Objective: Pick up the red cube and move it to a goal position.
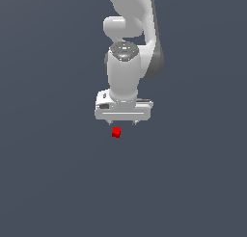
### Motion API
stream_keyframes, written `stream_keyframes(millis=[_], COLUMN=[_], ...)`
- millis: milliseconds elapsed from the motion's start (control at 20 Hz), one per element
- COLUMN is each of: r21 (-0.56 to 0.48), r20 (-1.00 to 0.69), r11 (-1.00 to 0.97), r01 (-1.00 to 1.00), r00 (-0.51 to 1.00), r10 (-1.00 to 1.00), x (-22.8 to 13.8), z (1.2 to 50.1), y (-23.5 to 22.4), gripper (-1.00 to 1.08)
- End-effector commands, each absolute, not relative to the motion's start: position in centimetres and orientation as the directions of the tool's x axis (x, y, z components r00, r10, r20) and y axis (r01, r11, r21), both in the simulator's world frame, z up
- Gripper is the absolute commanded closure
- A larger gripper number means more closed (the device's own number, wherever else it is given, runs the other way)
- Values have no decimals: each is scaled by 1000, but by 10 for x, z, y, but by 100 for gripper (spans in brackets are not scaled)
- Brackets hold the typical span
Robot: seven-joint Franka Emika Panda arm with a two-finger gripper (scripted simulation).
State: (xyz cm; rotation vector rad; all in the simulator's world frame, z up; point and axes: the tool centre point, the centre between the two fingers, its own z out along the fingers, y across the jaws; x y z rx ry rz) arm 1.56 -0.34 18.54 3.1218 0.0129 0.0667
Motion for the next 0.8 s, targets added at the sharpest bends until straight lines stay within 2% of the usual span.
stream_keyframes(millis=[0, 400, 750], r21=[19, 17, 11], r20=[43, 37, 24], r11=[-1000, -1000, -996], r01=[8, -20, -90], r00=[999, 999, 996], r10=[9, -19, -89], x=[16, 9, -8], z=[185, 164, 111], y=[-3, -9, -21], gripper=[-92, -92, -92])
